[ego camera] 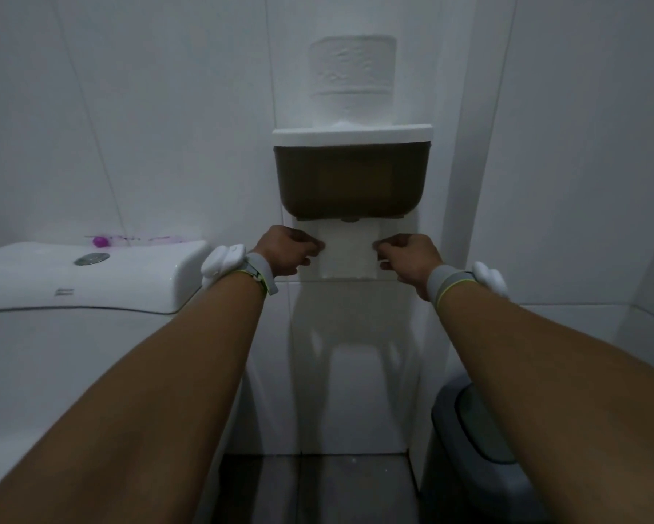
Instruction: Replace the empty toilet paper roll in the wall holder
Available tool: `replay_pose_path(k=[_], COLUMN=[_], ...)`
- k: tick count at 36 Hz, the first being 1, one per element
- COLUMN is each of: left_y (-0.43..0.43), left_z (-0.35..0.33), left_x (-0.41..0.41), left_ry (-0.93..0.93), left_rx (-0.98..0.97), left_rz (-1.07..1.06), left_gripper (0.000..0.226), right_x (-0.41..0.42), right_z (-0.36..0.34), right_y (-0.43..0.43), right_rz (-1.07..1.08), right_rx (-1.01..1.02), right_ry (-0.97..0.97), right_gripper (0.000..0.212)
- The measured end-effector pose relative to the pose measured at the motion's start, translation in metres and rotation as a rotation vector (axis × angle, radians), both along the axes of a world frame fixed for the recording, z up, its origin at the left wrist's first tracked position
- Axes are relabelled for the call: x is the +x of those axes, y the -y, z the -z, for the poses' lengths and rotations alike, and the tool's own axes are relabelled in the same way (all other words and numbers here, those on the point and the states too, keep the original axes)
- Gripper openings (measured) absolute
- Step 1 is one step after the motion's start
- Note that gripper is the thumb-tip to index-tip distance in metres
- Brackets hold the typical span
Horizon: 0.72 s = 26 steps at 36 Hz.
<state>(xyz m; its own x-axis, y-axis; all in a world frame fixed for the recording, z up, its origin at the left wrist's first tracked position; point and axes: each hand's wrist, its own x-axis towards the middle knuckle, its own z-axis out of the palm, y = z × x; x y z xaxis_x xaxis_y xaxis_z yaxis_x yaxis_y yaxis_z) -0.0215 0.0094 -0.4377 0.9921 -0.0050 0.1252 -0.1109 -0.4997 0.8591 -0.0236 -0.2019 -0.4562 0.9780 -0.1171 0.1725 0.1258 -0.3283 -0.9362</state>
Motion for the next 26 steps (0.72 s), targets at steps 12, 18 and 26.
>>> replay_pose_path(k=[12, 18, 26], left_y=[0.003, 0.003, 0.001], left_z=[0.005, 0.005, 0.001], left_x=[-0.006, -0.010, -0.022], left_ry=[0.011, -0.006, -0.093], left_rx=[-0.022, -0.046, -0.030], left_rz=[-0.013, -0.009, 0.015], left_gripper=[0.025, 0.026, 0.029], right_x=[-0.004, -0.007, -0.019], right_z=[0.004, 0.003, -0.002], right_y=[0.000, 0.000, 0.005], right_rz=[0.010, 0.019, -0.054], right_rx=[-0.040, -0.046, -0.079], right_ry=[0.009, 0.001, -0.064], right_gripper=[0.015, 0.019, 0.021])
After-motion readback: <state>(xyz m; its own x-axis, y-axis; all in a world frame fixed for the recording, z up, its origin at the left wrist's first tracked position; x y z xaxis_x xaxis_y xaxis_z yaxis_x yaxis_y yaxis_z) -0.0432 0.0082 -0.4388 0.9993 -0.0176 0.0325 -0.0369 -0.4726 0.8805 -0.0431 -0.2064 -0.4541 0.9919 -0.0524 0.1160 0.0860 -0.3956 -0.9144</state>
